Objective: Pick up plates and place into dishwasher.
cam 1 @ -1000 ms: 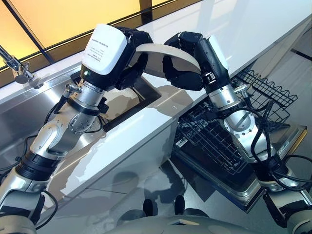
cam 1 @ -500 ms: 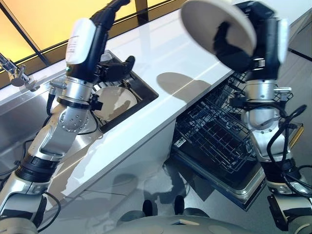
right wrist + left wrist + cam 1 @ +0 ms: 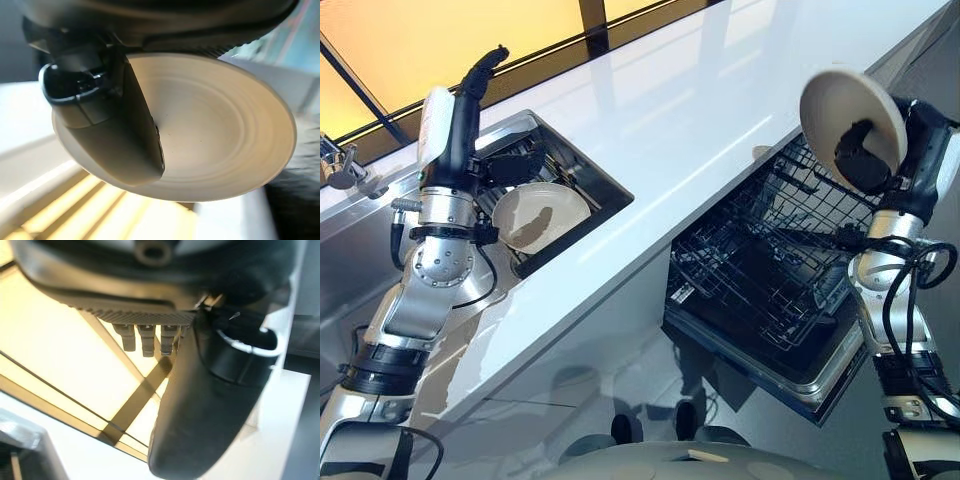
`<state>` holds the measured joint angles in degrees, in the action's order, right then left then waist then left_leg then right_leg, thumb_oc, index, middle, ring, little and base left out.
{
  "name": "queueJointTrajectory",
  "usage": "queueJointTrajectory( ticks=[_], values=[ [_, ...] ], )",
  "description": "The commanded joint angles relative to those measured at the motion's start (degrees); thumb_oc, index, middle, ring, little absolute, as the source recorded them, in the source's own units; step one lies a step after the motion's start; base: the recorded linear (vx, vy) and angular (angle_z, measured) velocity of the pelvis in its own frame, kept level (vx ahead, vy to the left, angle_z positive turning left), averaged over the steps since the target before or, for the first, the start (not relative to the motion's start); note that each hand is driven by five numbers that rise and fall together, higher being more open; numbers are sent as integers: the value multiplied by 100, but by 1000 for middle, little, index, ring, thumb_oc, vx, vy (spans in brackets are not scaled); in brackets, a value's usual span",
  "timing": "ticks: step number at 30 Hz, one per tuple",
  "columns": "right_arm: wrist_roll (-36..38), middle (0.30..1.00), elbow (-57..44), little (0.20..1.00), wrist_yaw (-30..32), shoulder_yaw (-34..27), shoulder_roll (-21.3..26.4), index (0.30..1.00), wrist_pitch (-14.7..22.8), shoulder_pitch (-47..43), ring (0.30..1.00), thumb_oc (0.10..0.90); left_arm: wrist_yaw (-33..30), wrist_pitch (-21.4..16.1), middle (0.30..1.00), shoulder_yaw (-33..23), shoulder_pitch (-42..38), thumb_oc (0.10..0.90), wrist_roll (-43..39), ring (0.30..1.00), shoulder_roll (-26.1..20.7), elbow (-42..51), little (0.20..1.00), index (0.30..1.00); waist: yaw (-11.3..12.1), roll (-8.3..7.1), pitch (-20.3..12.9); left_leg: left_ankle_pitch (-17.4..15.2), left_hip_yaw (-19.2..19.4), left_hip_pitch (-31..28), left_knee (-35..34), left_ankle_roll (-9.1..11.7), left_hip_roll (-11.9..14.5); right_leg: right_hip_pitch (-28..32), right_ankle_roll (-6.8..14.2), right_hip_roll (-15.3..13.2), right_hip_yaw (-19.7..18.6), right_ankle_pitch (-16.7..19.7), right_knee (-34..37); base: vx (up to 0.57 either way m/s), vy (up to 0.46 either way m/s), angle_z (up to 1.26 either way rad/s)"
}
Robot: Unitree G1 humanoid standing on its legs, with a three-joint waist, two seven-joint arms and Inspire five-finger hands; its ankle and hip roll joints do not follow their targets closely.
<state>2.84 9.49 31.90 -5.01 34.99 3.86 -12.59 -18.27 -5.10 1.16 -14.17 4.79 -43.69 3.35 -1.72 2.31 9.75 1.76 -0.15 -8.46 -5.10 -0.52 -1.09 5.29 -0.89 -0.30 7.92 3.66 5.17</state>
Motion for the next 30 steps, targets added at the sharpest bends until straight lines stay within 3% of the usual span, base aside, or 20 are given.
queueJointTrajectory(
  ticks=[1,12,22,30],
  values=[
    [-180,300,115,200,-55,-261,497,300,136,-310,300,100,-108,-313,900,-552,-234,800,-180,900,-308,-79,900,900,82,-27,-587,-770,299,6,335,-138,-276,32,358,157,154,-1314,-1098,14,-7,8],
    [-631,300,1703,200,-436,563,904,300,-737,-966,300,100,238,-169,900,-459,-314,800,-194,900,-771,-350,900,900,362,-70,-493,-961,309,130,750,-119,-357,170,300,145,272,-1169,-804,53,-23,1],
    [-1057,300,2106,200,-1177,1026,1344,300,-832,-1264,300,100,545,-317,900,-430,-307,800,-329,900,-1054,-524,900,900,458,-33,-422,-723,176,49,288,-91,-257,12,354,27,567,-1378,-1231,62,-26,9],
    [-1413,300,2836,200,-1747,1527,1713,300,-1144,-1732,300,100,566,-324,900,-320,-468,800,-295,900,-1232,-629,900,900,602,-23,-280,-509,122,239,144,64,-222,9,348,13,734,-1188,-870,10,-23,11]
  ],
)
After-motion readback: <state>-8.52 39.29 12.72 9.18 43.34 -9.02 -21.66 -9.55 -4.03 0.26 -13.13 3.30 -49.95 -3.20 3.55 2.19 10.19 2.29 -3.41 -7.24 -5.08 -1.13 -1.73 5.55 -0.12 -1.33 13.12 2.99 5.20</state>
